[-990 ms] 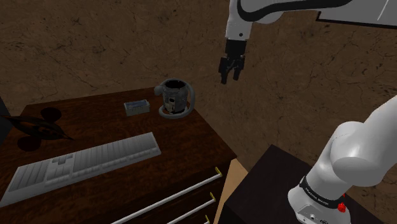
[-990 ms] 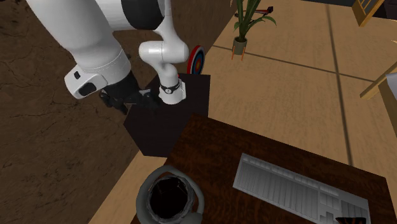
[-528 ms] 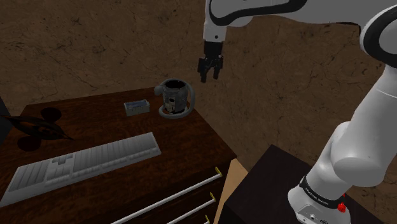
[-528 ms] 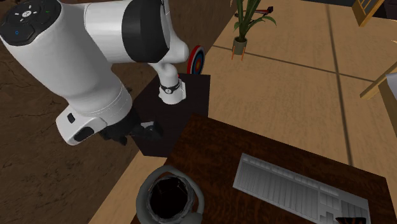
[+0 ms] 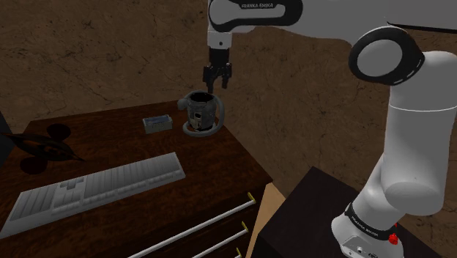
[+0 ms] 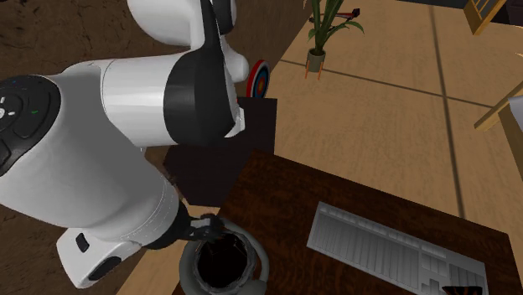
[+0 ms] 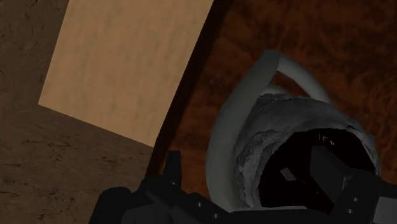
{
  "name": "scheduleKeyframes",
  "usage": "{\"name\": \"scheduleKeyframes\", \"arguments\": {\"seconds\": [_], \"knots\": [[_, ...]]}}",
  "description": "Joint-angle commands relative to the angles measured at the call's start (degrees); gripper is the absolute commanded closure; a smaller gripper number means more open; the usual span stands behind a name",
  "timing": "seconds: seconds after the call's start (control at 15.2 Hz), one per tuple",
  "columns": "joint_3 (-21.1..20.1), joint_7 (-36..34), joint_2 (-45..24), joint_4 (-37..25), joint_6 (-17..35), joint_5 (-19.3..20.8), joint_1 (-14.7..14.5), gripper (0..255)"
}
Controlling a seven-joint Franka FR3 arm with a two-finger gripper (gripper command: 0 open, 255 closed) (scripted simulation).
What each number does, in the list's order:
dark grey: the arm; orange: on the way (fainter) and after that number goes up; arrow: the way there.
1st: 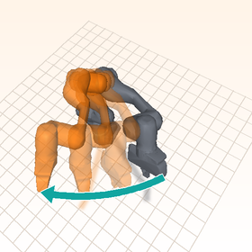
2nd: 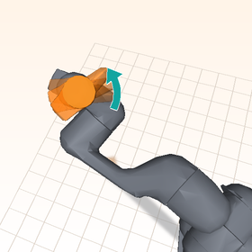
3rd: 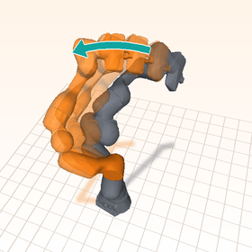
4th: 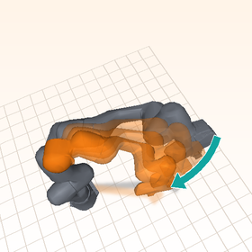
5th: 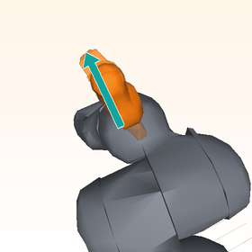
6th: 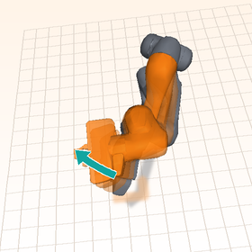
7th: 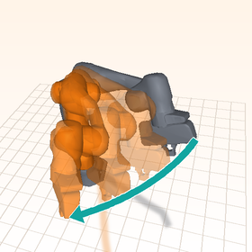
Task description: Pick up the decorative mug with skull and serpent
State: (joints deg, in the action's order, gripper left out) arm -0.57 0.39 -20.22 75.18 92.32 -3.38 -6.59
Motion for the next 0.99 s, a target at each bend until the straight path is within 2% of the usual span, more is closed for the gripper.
{"name": "scheduleKeyframes", "arguments": {"seconds": [0.0,0.13,0.2,0.66,0.79,0.86,0.92], "knots": [[-0.29,0.09,-5.85,-7.95,-1.89,0.34,-0.45,0],[-0.52,0.19,-13.02,-18.7,-5.29,0.73,-0.94,0],[-0.53,0.2,-14.08,-20.36,-5.87,0.77,-1.02,0],[-0.5,0.54,-11.97,-11.01,1.36,0.72,-1.01,0],[-0.5,0.54,-11.97,-11.0,1.36,0.72,-1.01,0],[-0.51,0.52,-11.88,-10.86,1.42,0.72,-1.03,255],[-0.51,0.51,-11.81,-10.73,1.48,0.72,-1.04,255]]}}
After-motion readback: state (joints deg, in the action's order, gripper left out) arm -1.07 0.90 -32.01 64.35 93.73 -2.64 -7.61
